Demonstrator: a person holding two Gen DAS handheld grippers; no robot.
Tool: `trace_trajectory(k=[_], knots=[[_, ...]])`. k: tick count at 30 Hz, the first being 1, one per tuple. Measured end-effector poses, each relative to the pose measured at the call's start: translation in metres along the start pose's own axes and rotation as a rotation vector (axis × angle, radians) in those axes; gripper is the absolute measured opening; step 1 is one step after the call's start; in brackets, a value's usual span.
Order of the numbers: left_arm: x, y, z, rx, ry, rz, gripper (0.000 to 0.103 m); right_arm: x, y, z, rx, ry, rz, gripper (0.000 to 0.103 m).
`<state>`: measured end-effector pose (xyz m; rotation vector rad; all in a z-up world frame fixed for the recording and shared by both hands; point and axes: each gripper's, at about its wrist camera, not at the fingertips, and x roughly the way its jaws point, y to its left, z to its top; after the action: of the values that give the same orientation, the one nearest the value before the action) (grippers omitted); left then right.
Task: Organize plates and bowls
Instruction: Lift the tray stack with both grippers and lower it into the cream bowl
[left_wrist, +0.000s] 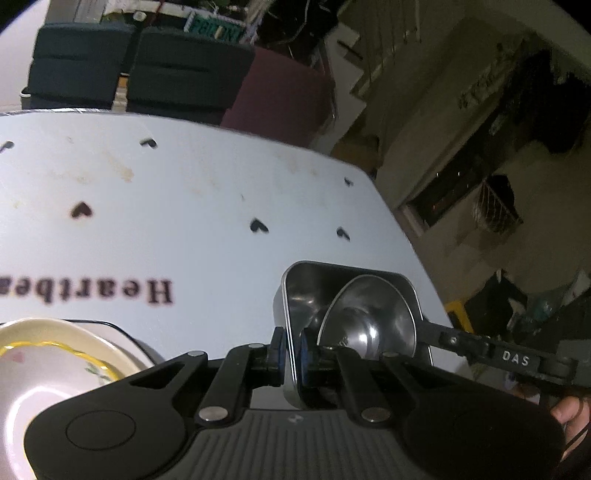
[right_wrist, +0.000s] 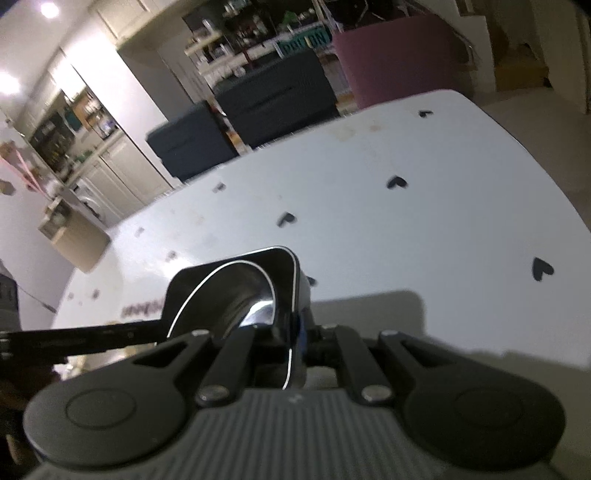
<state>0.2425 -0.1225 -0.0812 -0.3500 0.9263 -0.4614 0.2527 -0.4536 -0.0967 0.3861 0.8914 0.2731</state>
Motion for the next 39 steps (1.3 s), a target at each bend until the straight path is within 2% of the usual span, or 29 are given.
trace_trajectory(k=[8, 17, 30, 39], knots=[[-0.051, 0.021, 0.005, -0.038, -0.095, -0.009, 0.008, -0.017, 0.026, 0.002, -0.011, -0.077, 0.115, 0.006], [-0.104, 0.049, -0.003, -0.081, -0.157, -0.014, 0.008, -0.002, 0.061, 0.005, -0.035, -0.080, 0.171, 0.006], [-0.166, 0.103, -0.025, -0.164, -0.212, 0.032, 0.008, 0.024, 0.120, 0.000, -0.044, -0.026, 0.245, 0.006], [-0.177, 0.132, -0.041, -0.226, -0.180, 0.033, 0.008, 0.041, 0.146, -0.014, -0.039, 0.054, 0.251, 0.006]])
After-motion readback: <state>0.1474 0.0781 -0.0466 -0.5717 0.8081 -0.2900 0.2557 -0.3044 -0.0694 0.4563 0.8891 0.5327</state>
